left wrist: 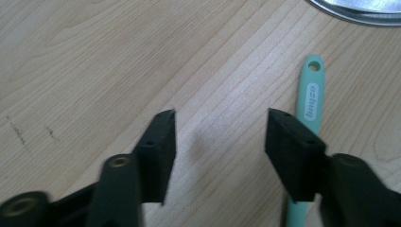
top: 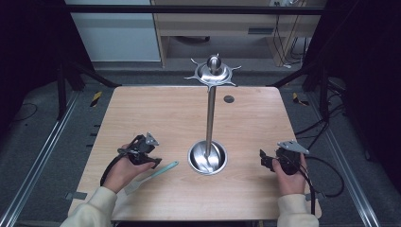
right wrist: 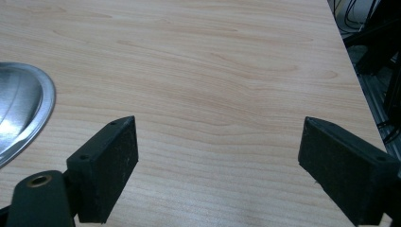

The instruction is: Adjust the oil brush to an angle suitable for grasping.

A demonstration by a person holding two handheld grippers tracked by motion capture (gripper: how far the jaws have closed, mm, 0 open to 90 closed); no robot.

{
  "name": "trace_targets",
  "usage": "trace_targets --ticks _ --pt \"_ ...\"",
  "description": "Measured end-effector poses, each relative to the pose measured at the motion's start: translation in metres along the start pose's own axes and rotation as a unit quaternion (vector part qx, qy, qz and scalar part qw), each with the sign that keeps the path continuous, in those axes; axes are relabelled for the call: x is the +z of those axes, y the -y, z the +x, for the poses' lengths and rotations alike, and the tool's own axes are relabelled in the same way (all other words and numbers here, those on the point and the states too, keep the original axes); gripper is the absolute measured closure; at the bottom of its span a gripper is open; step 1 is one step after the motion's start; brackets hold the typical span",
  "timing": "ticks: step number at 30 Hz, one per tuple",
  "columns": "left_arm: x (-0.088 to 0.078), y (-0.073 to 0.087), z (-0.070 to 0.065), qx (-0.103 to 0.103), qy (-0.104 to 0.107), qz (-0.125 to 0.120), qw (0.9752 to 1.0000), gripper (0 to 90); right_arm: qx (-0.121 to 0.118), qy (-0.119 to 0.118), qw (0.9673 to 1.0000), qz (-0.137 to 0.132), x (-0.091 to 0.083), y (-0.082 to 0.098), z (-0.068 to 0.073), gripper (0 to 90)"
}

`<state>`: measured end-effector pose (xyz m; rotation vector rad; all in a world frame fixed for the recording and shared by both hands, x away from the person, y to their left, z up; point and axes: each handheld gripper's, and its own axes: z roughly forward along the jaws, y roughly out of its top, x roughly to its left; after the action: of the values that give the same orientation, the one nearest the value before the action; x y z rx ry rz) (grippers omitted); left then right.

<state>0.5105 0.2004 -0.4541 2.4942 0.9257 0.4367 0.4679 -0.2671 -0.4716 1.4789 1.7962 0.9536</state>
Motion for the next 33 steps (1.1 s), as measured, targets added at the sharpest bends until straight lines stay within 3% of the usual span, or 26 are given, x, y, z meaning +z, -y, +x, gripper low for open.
trace_targets --ticks 1,2,4,5,6,10,15,24,29,33 --pt "0.000 -0.001 0.001 0.000 0.005 0.004 1.0000 51.2 -0.002 0.000 1.0000 0.000 0.000 0.000 0.000 13.4" --pt "0.001 -0.002 0.002 0.002 0.010 0.008 0.9999 62.1 -0.002 -0.001 1.0000 0.002 0.001 0.000 0.001 13.4" --pt "0.003 -0.003 0.002 0.009 0.016 0.017 0.9997 72.2 -0.004 -0.002 1.0000 0.005 0.002 0.000 0.002 13.4" --pt "0.003 -0.004 0.003 0.010 0.019 0.021 0.9995 72.2 -0.004 -0.002 1.0000 0.005 0.002 0.000 0.002 13.4" --pt "0.003 -0.005 0.004 0.011 0.027 0.027 0.9992 80.3 -0.005 -0.003 1.0000 0.007 0.002 0.001 0.003 13.3" --pt "0.004 -0.008 0.004 0.011 0.040 0.037 0.9985 88.9 -0.003 -0.001 0.9999 0.010 0.002 0.001 0.003 13.3" --pt "0.008 -0.009 0.004 0.010 0.051 0.053 0.9972 90.0 -0.004 -0.004 0.9999 0.010 0.003 0.000 0.003 13.2" --pt "0.017 -0.009 -0.001 0.004 0.072 0.055 0.9958 90.0 -0.008 -0.006 0.9998 0.014 0.004 0.001 0.006 13.2" --pt "0.018 -0.013 -0.010 0.026 0.078 0.067 0.9943 90.0 -0.012 -0.008 0.9998 0.015 0.004 0.001 0.006 13.3" --pt "0.020 -0.015 -0.014 0.029 0.084 0.069 0.9937 90.0 -0.013 -0.010 0.9997 0.018 0.005 0.001 0.006 13.3"
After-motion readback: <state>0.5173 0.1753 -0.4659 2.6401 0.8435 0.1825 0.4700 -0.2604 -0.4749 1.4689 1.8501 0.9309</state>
